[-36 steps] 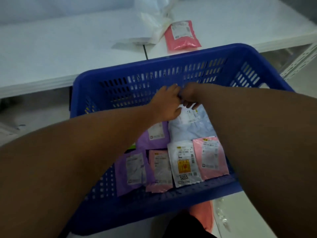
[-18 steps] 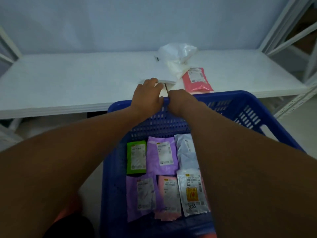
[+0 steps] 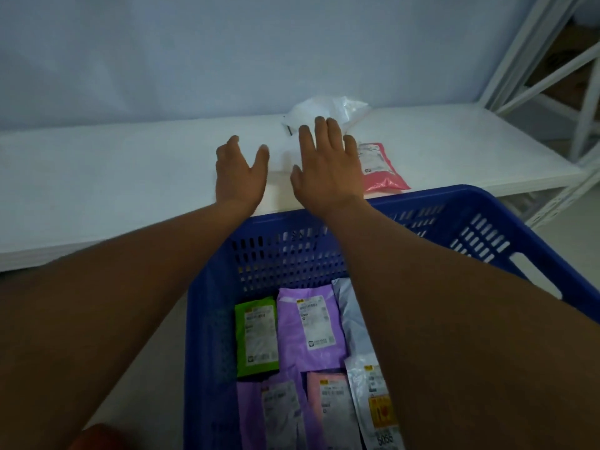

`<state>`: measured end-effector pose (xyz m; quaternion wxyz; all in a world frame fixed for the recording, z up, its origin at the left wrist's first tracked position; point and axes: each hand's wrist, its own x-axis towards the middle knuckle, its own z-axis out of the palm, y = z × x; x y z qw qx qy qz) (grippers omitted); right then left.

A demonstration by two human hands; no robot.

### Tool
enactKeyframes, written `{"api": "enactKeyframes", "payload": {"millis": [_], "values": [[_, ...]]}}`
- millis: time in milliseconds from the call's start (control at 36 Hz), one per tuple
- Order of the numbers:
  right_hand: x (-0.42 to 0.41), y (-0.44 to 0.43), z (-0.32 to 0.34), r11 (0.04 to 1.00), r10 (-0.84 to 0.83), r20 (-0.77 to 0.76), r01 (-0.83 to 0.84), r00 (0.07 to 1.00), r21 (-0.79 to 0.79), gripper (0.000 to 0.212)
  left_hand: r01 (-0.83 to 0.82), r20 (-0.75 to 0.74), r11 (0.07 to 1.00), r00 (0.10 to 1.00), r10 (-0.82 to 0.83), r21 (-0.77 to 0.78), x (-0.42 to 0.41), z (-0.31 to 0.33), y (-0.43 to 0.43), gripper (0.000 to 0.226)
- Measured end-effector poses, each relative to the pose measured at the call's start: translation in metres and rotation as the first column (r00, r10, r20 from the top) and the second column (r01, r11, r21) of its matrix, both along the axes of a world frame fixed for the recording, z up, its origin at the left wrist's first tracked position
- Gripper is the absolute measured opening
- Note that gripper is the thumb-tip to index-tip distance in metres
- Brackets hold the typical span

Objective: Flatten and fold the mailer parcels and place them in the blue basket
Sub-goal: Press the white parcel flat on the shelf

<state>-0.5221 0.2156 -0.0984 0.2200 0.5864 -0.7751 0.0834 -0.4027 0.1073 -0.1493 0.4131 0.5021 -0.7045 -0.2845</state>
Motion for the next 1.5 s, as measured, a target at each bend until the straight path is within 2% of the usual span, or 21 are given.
{"api": "enactKeyframes", "payload": {"millis": [111, 250, 333, 417, 472, 556, 639, 695, 778, 861, 1028, 1139, 1222, 1278, 1389, 1500], "values": [[-0.008, -0.008, -0.007, 0.996, -0.083, 0.125, 0.087, 0.989, -0.027, 0.068, -0.004, -0.141, 0.985, 0.990, 0.028, 0.172, -0.002, 0.002, -0.014, 0.071], [-0.020, -0.025, -0.001, 0.963, -0.118, 0.373, 0.199, 0.920, -0.184, 0.065, 0.095, -0.234, 0.946, 0.972, -0.020, 0.311, 0.005, -0.010, -0.028, 0.067], [-0.028, -0.034, 0.001, 0.938, -0.093, 0.557, 0.260, 0.825, -0.229, 0.065, 0.121, -0.249, 0.931, 0.968, -0.034, 0.344, 0.011, -0.013, -0.038, 0.071], [-0.037, -0.039, -0.002, 0.931, -0.041, 0.728, 0.291, 0.684, -0.221, 0.062, 0.149, -0.254, 0.930, 0.965, -0.063, 0.336, 0.012, -0.008, -0.048, 0.046], [-0.042, -0.042, -0.004, 0.921, -0.010, 0.802, 0.317, 0.598, -0.225, 0.060, 0.170, -0.237, 0.929, 0.967, -0.093, 0.329, 0.010, -0.005, -0.051, 0.037], [-0.045, -0.046, -0.008, 0.915, 0.022, 0.812, 0.315, 0.584, -0.252, 0.058, 0.193, -0.213, 0.925, 0.969, -0.127, 0.328, 0.005, -0.001, -0.052, 0.035], [-0.039, -0.048, -0.017, 0.924, 0.047, 0.808, 0.282, 0.587, -0.258, 0.061, 0.258, -0.246, 0.884, 0.954, -0.169, 0.391, 0.003, 0.001, -0.047, 0.052], [-0.034, -0.049, -0.023, 0.915, 0.080, 0.837, 0.292, 0.541, -0.277, 0.063, 0.324, -0.194, 0.862, 0.944, -0.267, 0.390, 0.007, -0.004, -0.040, 0.054], [-0.026, -0.054, -0.025, 0.860, 0.125, 0.889, 0.399, 0.441, -0.319, 0.064, 0.380, -0.103, 0.863, 0.924, -0.367, 0.333, 0.017, -0.013, -0.033, 0.053], [-0.028, -0.061, -0.024, 0.839, 0.106, 0.931, 0.471, 0.349, -0.272, 0.062, 0.365, -0.169, 0.872, 0.930, -0.326, 0.326, 0.020, -0.012, -0.031, 0.048], [-0.031, -0.067, -0.021, 0.927, 0.009, 0.954, 0.355, 0.300, -0.120, 0.050, 0.362, -0.241, 0.857, 0.927, -0.288, 0.366, 0.021, -0.009, -0.031, 0.046], [-0.008, -0.074, -0.024, 0.939, 0.046, 0.975, 0.323, 0.219, -0.116, 0.049, 0.277, -0.297, 0.899, 0.938, -0.177, 0.339, 0.027, -0.006, -0.032, 0.030], [0.013, -0.082, -0.026, 0.956, 0.059, 0.976, 0.271, 0.208, -0.115, 0.048, 0.181, -0.347, 0.918, 0.937, -0.051, 0.353, 0.040, -0.003, -0.040, 0.039], [0.024, -0.088, -0.027, 0.962, 0.123, 0.981, 0.223, 0.150, -0.155, 0.046, 0.131, -0.389, 0.923, 0.921, 0.022, 0.361, 0.055, -0.001, -0.046, 0.050], [0.039, -0.098, -0.026, 0.974, 0.182, 0.983, 0.140, -0.012, -0.179, 0.029, 0.102, -0.406, 0.929, 0.912, 0.054, 0.355, 0.088, 0.003, -0.058, 0.069], [0.045, -0.102, -0.031, 0.973, 0.206, 0.951, 0.146, -0.231, -0.176, 0.022, 0.066, -0.374, 0.936, 0.924, 0.073, 0.345, 0.107, -0.003, -0.069, 0.050]]}}
